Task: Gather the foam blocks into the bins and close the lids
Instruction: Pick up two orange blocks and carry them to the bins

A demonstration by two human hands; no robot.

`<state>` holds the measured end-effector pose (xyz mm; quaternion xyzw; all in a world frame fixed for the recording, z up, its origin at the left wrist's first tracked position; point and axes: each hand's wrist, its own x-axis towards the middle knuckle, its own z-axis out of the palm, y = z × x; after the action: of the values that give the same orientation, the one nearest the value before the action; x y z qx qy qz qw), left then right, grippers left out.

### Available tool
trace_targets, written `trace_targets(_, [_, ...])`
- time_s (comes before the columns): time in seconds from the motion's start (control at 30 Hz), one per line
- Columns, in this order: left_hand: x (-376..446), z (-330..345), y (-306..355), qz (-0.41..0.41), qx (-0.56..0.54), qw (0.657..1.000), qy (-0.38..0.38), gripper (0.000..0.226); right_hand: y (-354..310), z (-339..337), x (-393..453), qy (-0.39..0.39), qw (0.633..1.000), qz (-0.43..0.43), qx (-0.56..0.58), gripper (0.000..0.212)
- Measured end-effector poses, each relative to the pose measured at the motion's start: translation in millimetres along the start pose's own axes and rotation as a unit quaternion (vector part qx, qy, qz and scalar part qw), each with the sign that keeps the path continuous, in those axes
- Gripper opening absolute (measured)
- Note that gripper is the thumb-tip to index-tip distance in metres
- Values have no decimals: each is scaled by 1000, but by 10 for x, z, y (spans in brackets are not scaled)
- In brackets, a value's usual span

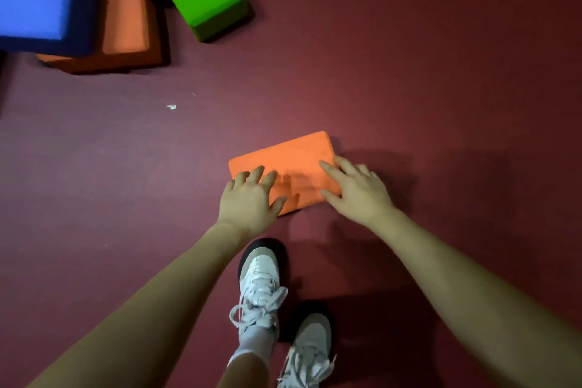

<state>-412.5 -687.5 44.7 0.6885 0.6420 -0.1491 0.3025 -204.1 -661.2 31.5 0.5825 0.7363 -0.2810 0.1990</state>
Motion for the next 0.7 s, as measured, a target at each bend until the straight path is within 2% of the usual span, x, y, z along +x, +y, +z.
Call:
trace_targets(0.17, [498, 663, -84, -15, 22, 999, -47, 99, 153, 596, 411, -27, 1000, 4, -3, 79])
trace_targets(0.27, [564, 860, -147, -15, 42, 999, -27, 114, 178, 776, 460, -17, 1000, -4, 0, 88])
trace_targets(0.47, [593, 828, -274, 34, 41, 999, 8, 102, 205, 704, 491, -1, 999, -45, 21, 85])
trace_targets(0.6, [659, 514, -466, 74, 12, 997, 0, 88, 138, 443, 533, 75, 996, -51, 25, 71])
trace_targets(0.7, [689, 354, -544, 77, -37, 992, 91, 70, -39, 224, 627, 92, 996, -11, 6, 75])
